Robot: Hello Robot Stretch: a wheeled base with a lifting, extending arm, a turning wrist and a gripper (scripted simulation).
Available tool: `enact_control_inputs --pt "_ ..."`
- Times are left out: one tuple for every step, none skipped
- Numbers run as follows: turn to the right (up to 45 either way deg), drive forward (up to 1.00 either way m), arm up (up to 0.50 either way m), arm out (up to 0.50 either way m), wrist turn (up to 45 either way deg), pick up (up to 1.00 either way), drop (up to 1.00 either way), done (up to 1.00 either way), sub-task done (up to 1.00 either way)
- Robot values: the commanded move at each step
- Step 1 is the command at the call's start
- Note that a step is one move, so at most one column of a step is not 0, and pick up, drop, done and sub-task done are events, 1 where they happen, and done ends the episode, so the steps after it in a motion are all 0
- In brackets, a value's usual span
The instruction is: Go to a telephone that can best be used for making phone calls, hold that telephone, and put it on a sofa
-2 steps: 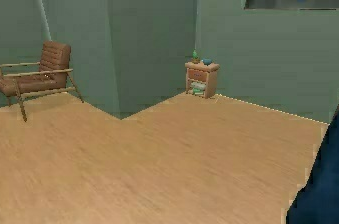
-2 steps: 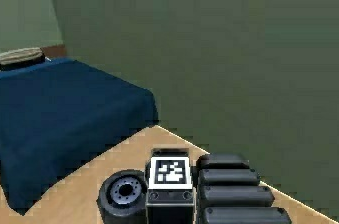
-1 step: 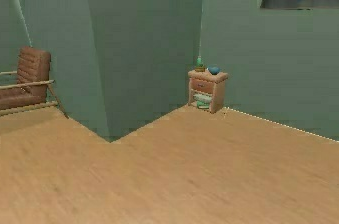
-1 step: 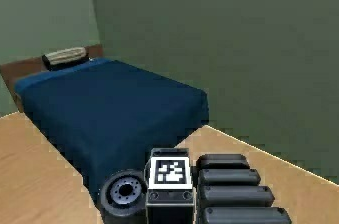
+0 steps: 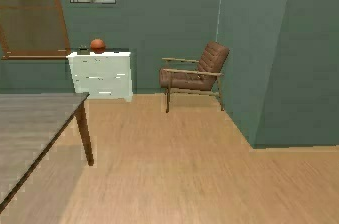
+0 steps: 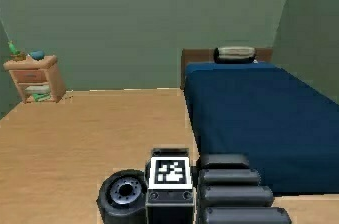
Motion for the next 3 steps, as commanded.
enact_control_inputs --pt "-6.0 0.00 0.00 0.00 0.0 0.00 0.00 0.00 0.00" --pt "-3.0 0.00 0.00 0.00 0.0 0.00 0.00 0.00 0.00" --pt "0.0 1.00 0.00 0.00 0.0 0.00 0.00 0.00 0.00"
